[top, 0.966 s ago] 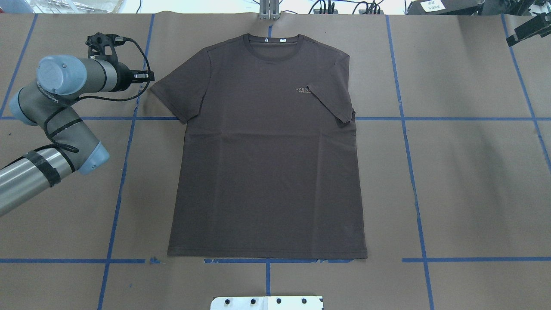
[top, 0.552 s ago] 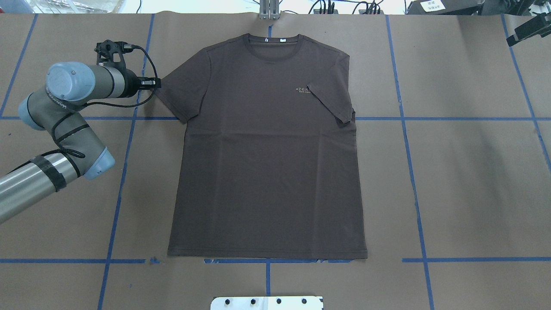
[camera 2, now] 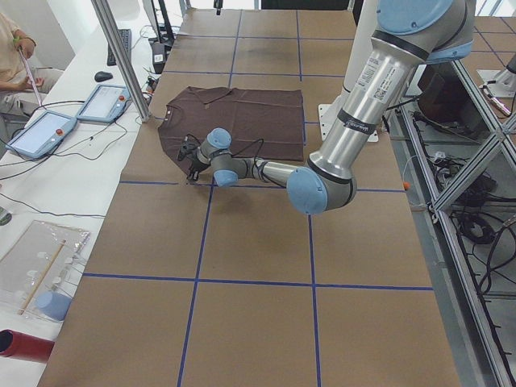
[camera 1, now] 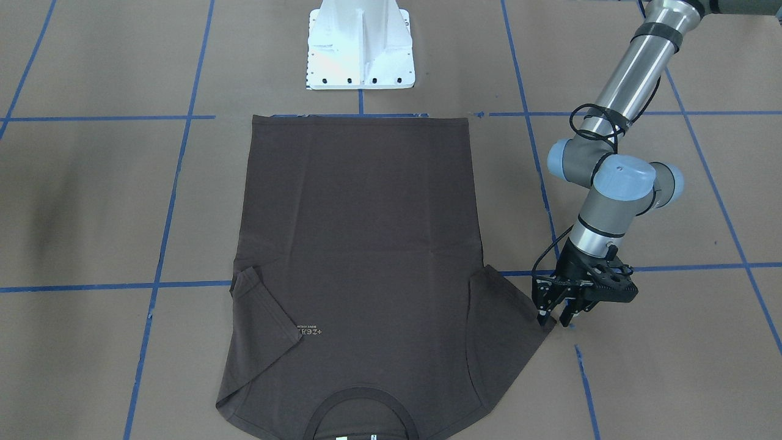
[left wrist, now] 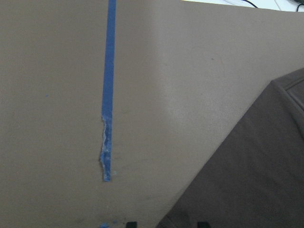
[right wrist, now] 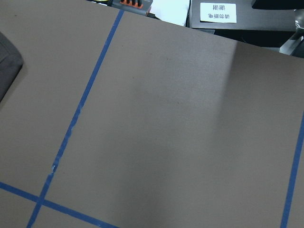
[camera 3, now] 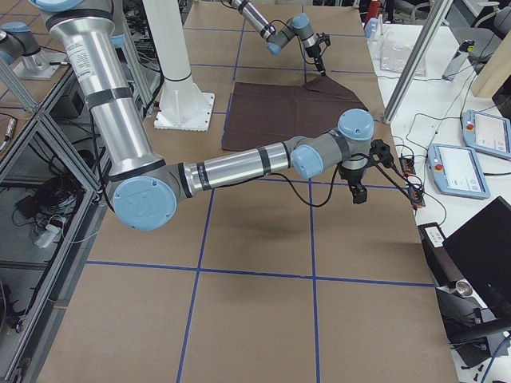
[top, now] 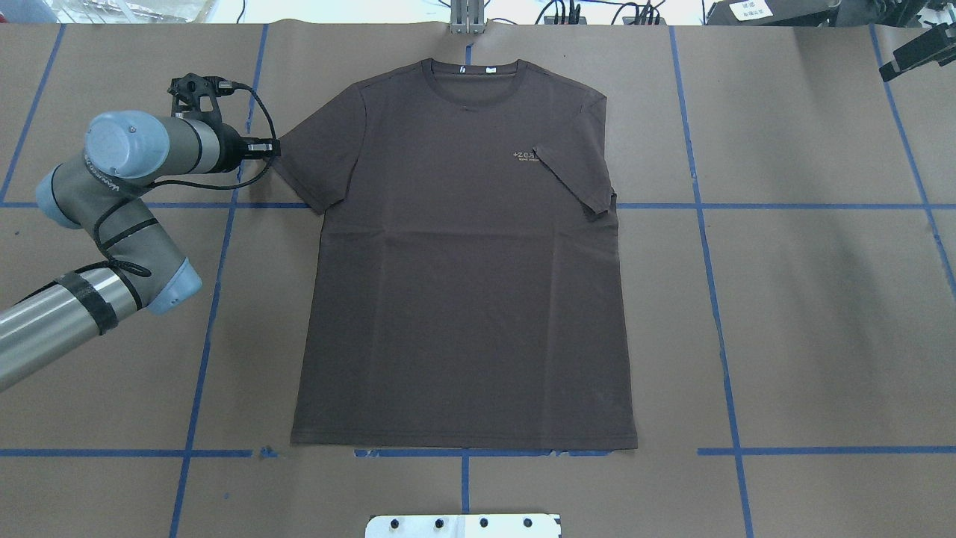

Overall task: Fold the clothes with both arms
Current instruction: 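Move the left gripper to the sleeve nearest it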

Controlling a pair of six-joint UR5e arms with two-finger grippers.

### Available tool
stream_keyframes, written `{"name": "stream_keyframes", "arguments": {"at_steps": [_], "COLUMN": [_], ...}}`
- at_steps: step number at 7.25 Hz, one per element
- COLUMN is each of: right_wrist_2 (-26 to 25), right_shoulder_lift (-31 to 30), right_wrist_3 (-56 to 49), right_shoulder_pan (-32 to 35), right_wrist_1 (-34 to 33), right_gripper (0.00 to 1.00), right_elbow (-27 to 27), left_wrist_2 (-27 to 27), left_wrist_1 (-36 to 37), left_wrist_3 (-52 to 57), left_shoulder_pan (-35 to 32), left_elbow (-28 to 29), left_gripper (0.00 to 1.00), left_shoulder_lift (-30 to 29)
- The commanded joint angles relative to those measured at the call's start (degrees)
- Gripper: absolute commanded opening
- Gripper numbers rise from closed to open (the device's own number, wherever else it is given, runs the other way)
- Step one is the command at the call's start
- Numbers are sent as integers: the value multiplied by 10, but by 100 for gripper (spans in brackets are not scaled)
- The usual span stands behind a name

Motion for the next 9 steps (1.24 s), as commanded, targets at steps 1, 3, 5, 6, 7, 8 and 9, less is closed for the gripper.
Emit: {"name": "stream_keyframes", "arguments": {"at_steps": [1, 3, 5, 6, 7, 8, 9], "right_wrist_2": [0, 0, 0, 0, 0, 0, 0], "right_shoulder_lift": [1, 1, 2, 4, 4, 5, 6], "right_wrist_3": [0, 0, 0, 1, 1, 1, 2], "right_shoulder_pan": [0, 0, 0, 0, 0, 0, 0], "right_wrist_1": [-1, -1, -1, -1, -1, -2, -2], "right_gripper": [100, 100, 100, 100, 100, 100, 100], "right_elbow": [-1, -1, -3, -4, -4, -3, -3], "left_wrist_2": [1, 9, 11, 11, 11, 11, 11], "left_wrist_1": [0, 0, 0, 0, 0, 2, 3], "left_wrist_3": [0, -14, -14, -14, -13, -5, 11], "left_shoulder_pan": [0, 1, 6, 6, 6, 6, 6], "left_elbow": [1, 1, 0, -1, -2, -3, -3], "left_gripper": [49, 17, 16, 0, 0, 20, 38], "left_shoulder_lift": [-1, -5, -5, -7, -7, -7, -7]}}
